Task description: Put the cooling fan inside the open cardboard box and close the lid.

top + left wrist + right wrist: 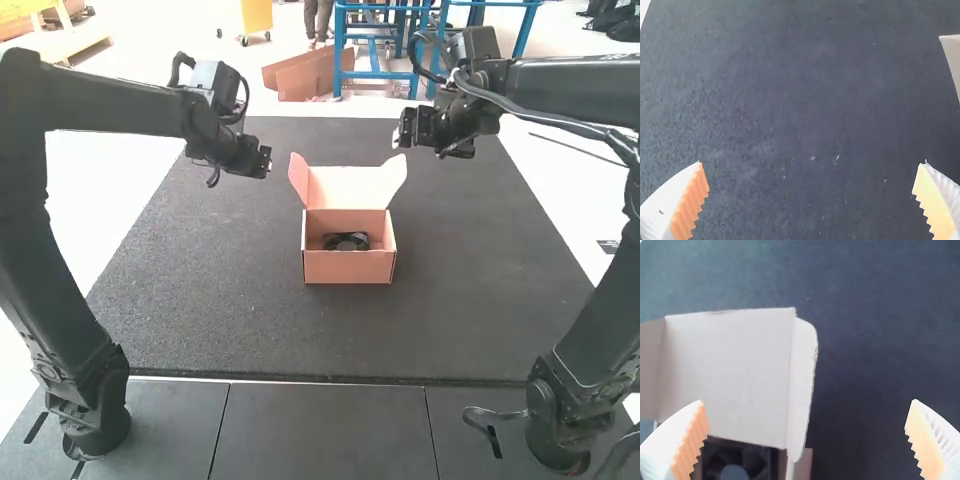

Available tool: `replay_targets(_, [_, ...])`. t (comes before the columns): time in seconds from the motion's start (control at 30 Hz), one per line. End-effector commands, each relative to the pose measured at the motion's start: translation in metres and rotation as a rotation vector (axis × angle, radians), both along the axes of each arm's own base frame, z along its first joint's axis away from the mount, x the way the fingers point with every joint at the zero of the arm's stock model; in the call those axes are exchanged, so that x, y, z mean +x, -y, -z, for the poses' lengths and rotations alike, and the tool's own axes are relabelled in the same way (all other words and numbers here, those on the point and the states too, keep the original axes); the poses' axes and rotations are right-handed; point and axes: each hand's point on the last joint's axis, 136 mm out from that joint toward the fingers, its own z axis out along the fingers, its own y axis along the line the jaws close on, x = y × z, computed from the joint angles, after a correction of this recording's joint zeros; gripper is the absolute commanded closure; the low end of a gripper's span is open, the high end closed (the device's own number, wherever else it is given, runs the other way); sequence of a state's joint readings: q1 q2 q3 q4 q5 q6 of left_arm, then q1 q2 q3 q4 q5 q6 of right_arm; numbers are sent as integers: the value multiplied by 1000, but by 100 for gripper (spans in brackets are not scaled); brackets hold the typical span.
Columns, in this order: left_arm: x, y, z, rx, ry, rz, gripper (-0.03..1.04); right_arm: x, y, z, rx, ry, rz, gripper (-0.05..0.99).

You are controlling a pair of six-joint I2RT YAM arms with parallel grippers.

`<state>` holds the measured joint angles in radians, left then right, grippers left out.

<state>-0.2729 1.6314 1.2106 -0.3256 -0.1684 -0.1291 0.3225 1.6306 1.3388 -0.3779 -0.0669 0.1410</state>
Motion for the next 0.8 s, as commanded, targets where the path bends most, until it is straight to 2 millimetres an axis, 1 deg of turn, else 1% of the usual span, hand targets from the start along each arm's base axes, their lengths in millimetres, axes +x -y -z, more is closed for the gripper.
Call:
replay_targets(0.0, [19, 0, -15, -36, 40, -35, 4, 16, -2, -11, 20, 27, -6, 3])
replay_targets(0.23, [43, 9, -7, -39, 31, -35, 4, 37, -11, -12, 36, 30, -16, 3])
replay_targets(0.37, [53, 13, -4, -37, 24, -34, 4, 45, -14, -11, 45, 27, -19, 3])
replay_targets(0.5, [60, 15, -3, -37, 19, -33, 4, 48, -17, -6, 45, 2, -26, 3])
replay_targets(0.6, [64, 18, -5, -42, 24, -29, 4, 49, -18, -1, 42, -19, -31, 3])
replay_targets(0.67, [64, 25, -8, -46, 28, -15, 4, 47, -19, 5, 39, -40, -36, 3])
replay_targets(0.77, [62, 38, -11, -54, 31, 12, 4, 46, -19, 9, 39, -56, -40, 4])
